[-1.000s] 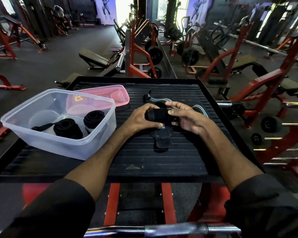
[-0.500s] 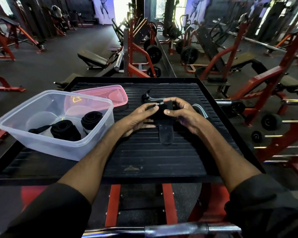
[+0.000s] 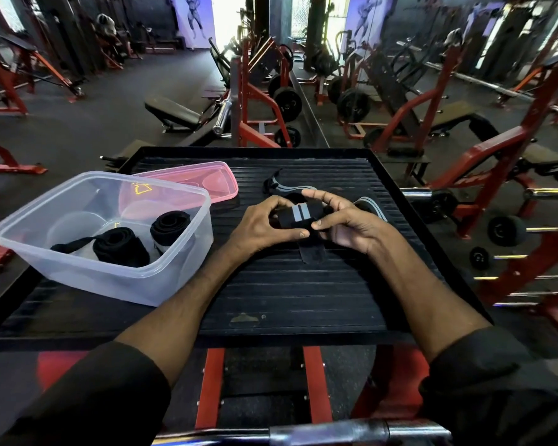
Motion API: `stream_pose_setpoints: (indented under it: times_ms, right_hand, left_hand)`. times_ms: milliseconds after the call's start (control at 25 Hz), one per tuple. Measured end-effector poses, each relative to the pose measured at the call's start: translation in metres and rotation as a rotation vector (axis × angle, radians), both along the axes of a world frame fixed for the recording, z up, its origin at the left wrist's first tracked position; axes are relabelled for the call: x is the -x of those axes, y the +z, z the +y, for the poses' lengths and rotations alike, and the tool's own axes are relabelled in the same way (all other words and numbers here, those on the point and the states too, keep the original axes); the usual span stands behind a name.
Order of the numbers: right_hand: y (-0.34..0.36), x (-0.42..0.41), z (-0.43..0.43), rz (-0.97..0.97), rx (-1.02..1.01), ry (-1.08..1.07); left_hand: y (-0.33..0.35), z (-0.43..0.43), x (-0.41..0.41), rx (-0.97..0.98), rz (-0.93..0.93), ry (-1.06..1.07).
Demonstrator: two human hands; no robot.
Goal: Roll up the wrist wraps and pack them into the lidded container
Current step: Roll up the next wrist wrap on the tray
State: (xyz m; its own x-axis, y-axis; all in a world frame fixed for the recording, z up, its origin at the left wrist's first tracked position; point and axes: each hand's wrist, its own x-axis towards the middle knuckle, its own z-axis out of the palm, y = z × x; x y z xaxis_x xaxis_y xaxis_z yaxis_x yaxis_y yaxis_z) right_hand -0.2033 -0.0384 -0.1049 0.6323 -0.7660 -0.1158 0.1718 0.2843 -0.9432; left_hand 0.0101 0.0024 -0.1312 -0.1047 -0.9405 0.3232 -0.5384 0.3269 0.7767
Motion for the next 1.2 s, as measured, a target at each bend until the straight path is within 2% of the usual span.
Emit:
stream_pose_setpoints:
  times_ms: [120,240,320,440,600,680,760,840,960,1120,1200]
  right_hand:
    - [0.003,0.001,0.000,-0.056,-0.065,0.016]
    - [-0.002,-0.003,0.003,0.136,0.022,0.058]
    - [-0.003,-0.005,0.003,0.180,0.053,0.058]
    - [-0.003,-0.008,0.003,0.150,0.073,-0.076]
    - [-0.005,-0.010,-0.001,0.005,0.089,-0.167]
    - [-0.003,-0.009,-0.002,-0.047,0.085,-0.191]
    - [-0.002,-0.009,0.001,-0.021,0.140,-0.203]
    - [-0.002,-0.013,0.005,0.066,0.273,-0.198]
    - [-0.003,-0.017,0.007,0.127,0.401,-0.195]
    - [0.003,-0.009,0.002,-0.014,0.141,-0.079]
    - [0.002,-0.005,0.000,0.016,0.069,-0.058]
  left_hand:
    - [0.002,0.001,-0.001,0.103,0.008,-0.014]
    - [0.004,0.002,-0.003,0.249,-0.075,-0.068]
    - [0.003,-0.001,-0.005,0.262,-0.092,-0.097]
    - [0.003,-0.003,-0.002,0.045,0.050,-0.125]
    - [0.010,0.000,0.002,-0.422,0.344,-0.246]
    - [0.013,-0.001,0.000,-0.534,0.462,-0.350]
    - [0.015,-0.002,0.000,-0.560,0.584,-0.429]
    - [0.015,-0.001,0.002,-0.534,0.604,-0.387]
    - [0.012,0.001,0.006,-0.455,0.535,-0.206]
    - [0.010,0.001,0.008,-0.236,0.530,-0.106]
    - [0.011,0.001,0.007,-0.126,0.480,-0.099]
